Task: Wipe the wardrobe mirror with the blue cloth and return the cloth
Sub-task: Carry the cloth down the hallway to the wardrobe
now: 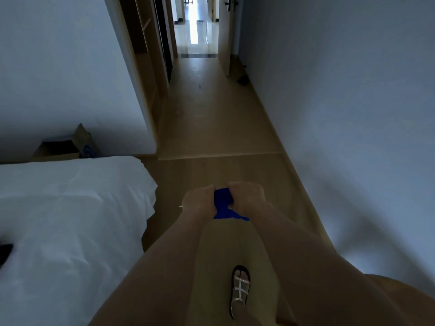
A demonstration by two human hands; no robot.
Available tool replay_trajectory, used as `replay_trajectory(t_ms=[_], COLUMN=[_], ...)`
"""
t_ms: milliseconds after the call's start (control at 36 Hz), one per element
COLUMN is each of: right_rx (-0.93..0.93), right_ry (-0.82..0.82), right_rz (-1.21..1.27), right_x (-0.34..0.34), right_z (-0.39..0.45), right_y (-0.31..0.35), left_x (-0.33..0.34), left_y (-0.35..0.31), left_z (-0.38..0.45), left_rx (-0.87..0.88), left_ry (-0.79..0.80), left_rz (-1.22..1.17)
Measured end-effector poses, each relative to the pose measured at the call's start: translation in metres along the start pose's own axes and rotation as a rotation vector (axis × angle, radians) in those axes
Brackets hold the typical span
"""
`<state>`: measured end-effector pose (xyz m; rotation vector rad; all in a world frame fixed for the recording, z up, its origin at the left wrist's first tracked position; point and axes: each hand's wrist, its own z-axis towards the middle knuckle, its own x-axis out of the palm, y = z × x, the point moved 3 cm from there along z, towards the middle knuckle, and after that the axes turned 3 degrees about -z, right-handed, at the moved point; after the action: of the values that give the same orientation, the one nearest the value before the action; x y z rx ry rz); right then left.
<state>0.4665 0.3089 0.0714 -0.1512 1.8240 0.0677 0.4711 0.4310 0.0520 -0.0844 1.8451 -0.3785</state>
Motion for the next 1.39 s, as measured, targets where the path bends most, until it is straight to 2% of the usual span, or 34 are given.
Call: replay_trajectory(t_ms=[139,500,639,917,1139,1389], right_rx=[-0.031,-0.062,-0.085,-0.076,-0.085,-0.113], right_ry=[-0.021,-0.059,-0.022,0.024,-0.016,-0.019], right_rz=[0.008,0.076,0.070,0.050,0.051,0.016], right_x=[-0.021,-0.085,-0.096,-0.117,-0.165,-0.207], right_z=[0.073,0.250,0.310,0.453,0.591,0.721], right_y=[-0.032,-0.137,-0.160,-0.193,-0.199,-0.200], left_x=[-0.023,-0.095,-0.107,-0.131,-0.180,-0.234], left_y=[-0.011,-0.064,-0.067,-0.052,-0.011,0.020], left_z=[0.077,0.272,0.337,0.486,0.626,0.743], left_rx=[-0.050,-0.041,-0.049,-0.015,-0.020,-0.018], left_ry=[-0.001,-0.031,0.002,-0.014,-0.014,-0.036], left_rz=[0.005,0.074,0.083,0.095,-0.072,0.000])
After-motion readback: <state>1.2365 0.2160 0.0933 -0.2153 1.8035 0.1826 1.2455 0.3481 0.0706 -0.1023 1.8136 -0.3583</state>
